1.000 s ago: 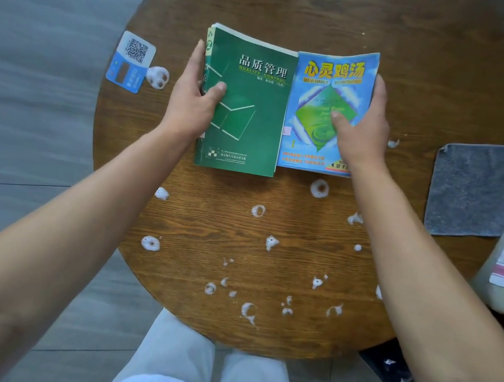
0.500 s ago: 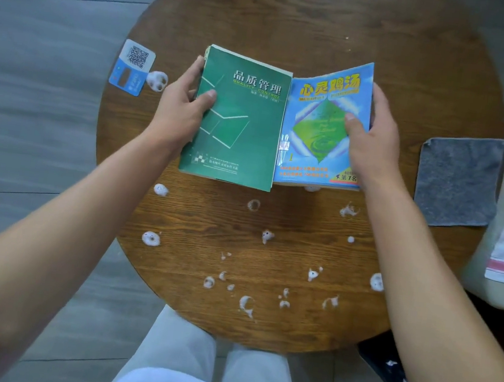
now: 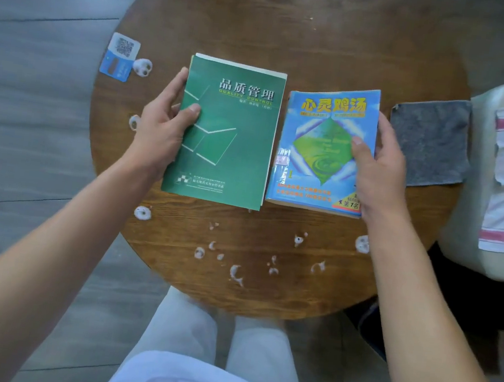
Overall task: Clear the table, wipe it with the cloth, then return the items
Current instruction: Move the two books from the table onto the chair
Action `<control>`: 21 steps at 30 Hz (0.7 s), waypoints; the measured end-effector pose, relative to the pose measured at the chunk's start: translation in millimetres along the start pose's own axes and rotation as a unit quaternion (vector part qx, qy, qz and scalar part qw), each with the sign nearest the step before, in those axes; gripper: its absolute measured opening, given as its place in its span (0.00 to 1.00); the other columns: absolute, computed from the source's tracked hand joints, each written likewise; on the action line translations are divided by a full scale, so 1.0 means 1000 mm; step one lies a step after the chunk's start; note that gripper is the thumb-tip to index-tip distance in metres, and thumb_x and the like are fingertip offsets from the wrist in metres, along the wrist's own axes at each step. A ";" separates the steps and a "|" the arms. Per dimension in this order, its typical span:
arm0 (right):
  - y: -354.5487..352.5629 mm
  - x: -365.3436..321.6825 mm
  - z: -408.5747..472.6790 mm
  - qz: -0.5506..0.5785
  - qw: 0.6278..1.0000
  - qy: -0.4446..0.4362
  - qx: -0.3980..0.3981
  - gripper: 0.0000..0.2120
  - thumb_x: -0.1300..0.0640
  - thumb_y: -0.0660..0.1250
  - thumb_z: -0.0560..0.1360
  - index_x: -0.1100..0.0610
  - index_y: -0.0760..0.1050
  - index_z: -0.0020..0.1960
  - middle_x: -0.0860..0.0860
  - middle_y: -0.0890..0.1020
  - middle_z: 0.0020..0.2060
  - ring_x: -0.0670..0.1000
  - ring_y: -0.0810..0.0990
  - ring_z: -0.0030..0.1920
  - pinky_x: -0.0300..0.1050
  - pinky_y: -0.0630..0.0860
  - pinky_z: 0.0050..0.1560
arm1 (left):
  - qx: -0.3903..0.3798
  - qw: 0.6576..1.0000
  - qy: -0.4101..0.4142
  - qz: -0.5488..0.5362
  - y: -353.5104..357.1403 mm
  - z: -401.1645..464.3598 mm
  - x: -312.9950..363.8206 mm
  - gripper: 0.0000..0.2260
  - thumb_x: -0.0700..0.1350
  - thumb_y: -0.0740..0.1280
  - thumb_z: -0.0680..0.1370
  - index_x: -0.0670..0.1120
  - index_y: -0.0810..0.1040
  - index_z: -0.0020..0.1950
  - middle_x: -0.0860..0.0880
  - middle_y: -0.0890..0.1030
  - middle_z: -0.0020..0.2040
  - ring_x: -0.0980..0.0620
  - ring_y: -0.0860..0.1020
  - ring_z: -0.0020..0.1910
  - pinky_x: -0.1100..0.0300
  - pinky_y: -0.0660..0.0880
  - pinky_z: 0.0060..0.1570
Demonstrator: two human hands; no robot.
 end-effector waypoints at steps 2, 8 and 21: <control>-0.011 -0.001 -0.013 0.015 1.000 -0.006 0.002 0.22 0.65 0.65 0.82 0.58 0.70 0.75 0.53 0.83 0.65 0.51 0.83 0.62 0.55 0.78 0.67 | -0.002 1.000 0.000 -0.005 0.004 -0.014 0.002 0.28 0.34 0.63 0.84 0.48 0.60 0.83 0.55 0.86 0.57 0.54 0.85 0.51 0.59 0.82 0.49; -0.073 -0.027 -0.067 0.026 0.998 -0.052 0.008 0.22 0.63 0.65 0.82 0.53 0.70 0.76 0.51 0.82 0.66 0.59 0.82 0.59 0.57 0.80 0.61 | -0.018 0.999 0.039 -0.004 0.034 -0.079 0.037 0.28 0.34 0.62 0.84 0.50 0.61 0.82 0.55 0.86 0.58 0.55 0.85 0.51 0.60 0.82 0.49; -0.151 -0.054 -0.196 0.043 0.995 -0.093 -0.019 0.24 0.60 0.66 0.83 0.46 0.69 0.76 0.52 0.81 0.68 0.53 0.82 0.64 0.58 0.77 0.67 | -0.059 0.992 0.109 0.012 0.046 -0.210 0.091 0.27 0.36 0.64 0.84 0.53 0.65 0.81 0.52 0.86 0.60 0.51 0.85 0.53 0.56 0.83 0.52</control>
Point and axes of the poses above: each hand's wrist, its own z-axis towards the middle knuckle, its own y-axis out of the palm, x = y × z, the point moved 8 cm from there along z, towards the middle knuckle
